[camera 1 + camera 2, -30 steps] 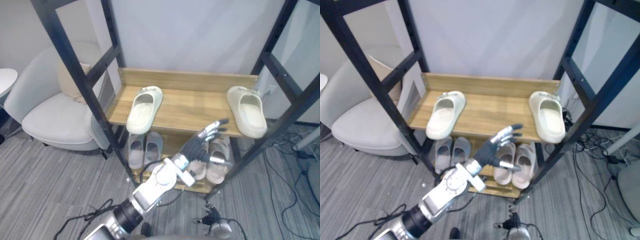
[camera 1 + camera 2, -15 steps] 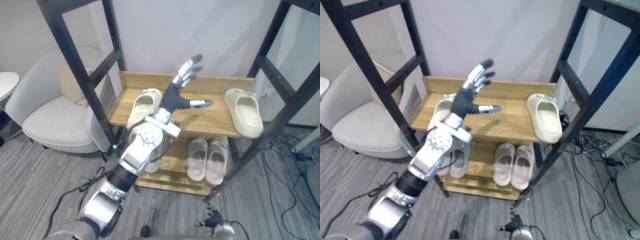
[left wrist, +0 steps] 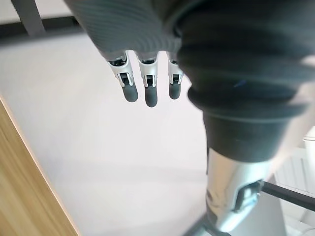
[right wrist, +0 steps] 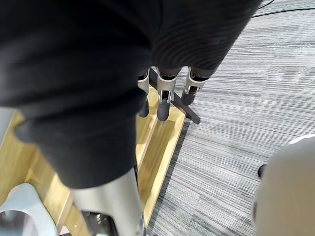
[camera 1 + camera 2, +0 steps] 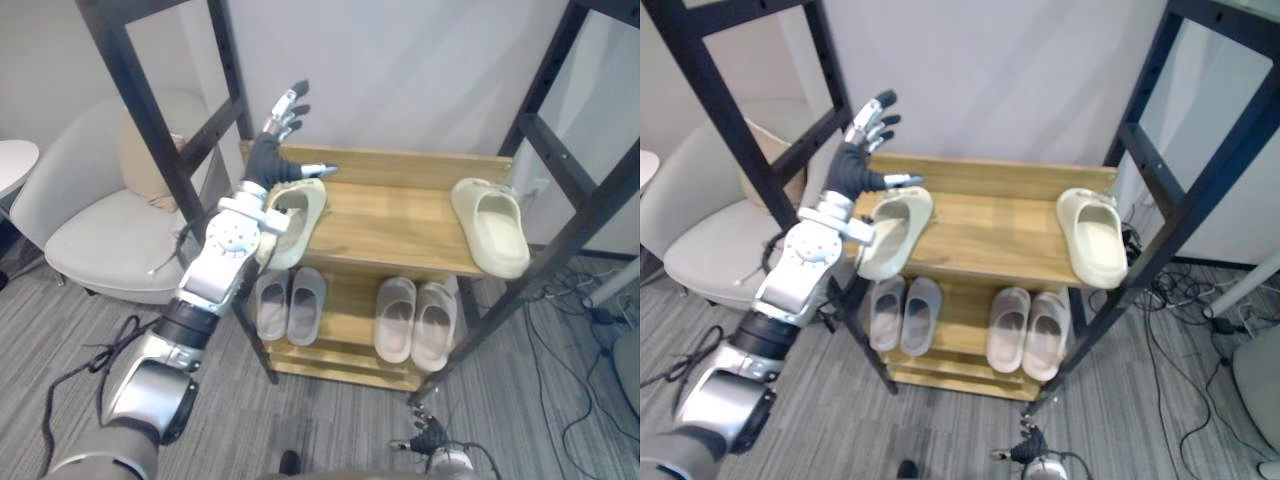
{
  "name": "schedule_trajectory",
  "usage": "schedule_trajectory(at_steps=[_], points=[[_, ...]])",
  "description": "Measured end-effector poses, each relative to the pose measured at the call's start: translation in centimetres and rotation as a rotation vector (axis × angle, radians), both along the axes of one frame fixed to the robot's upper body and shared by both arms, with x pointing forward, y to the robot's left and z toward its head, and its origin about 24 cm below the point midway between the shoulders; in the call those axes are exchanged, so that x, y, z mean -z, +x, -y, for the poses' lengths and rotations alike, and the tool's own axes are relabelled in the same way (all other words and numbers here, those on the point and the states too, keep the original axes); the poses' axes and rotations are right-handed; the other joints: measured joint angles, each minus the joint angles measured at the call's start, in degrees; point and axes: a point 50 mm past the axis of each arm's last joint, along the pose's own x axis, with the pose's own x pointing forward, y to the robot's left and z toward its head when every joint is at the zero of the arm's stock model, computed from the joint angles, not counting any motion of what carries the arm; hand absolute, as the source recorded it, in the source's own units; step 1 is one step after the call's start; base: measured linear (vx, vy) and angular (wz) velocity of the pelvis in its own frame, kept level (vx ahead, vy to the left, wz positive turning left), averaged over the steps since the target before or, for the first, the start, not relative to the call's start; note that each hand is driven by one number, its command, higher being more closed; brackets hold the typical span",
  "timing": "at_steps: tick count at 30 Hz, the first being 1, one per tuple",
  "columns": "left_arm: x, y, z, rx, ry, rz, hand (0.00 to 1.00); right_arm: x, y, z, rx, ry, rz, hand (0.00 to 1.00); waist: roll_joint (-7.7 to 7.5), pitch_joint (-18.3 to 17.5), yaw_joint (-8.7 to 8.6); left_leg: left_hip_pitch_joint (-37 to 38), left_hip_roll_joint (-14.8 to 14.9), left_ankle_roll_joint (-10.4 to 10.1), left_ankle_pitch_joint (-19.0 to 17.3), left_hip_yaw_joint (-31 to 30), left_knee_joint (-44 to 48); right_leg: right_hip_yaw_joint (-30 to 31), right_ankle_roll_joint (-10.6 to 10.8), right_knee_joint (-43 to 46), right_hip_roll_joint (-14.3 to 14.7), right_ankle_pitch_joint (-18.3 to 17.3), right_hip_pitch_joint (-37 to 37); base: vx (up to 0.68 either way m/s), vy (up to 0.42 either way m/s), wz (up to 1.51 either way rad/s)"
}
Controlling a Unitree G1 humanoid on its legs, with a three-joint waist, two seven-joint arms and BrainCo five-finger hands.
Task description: Organize the slippers on the shoe rack
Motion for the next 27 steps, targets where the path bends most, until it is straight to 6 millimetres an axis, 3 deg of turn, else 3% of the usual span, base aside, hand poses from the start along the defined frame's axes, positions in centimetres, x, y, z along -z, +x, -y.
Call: schedule_trajectory(at_steps=[6, 16, 21, 27], points=[[0.6, 0.4, -0.6, -0.029, 0.059, -0.030, 0.00, -0.1, -0.5, 0.0, 0.021, 0.028, -0.001, 0.00, -0.90, -0.53, -0.01, -0.77, 0.40, -0.02, 0.01, 1.08, 0.01, 0.81, -0.08, 0.67, 0.06, 0.05, -1.30, 0.02, -0.016, -0.07], [2.3, 1.2, -1.4, -0.092, 0.146, -0.098, 0.00, -0.2, -0.7, 0.0, 0.022, 0.030, 0.003, 0.00, -0.97, -0.57, -0.10, -1.67, 1.08, -0.09, 0.00, 2.30, -0.01, 1.97, -0.56, -0.43, 0.74, 0.79, -2.46, 0.00, -0.013, -0.07], [3.8, 1.4, -2.6, -0.158, 0.182, -0.157, 0.00, -0.2, -0.7, 0.0, 0.022, 0.031, 0.004, 0.00, -1.01, -0.55, -0.03, -2.02, 1.49, -0.22, -0.12, 3.52, 0.00, 3.51, -0.60, -1.38, 1.27, 1.97, -3.07, 0.02, -0.009, -0.16], [4.2, 1.4, -3.8, -0.210, 0.190, -0.173, 0.00, -0.4, -1.0, 0.0, 0.027, 0.031, 0.016, 0.00, -1.04, -0.55, 0.03, -1.98, 1.63, -0.30, -0.27, 4.68, 0.01, 4.16, -0.61, -1.39, 1.35, 2.11, -3.37, 0.01, -0.003, -0.07]])
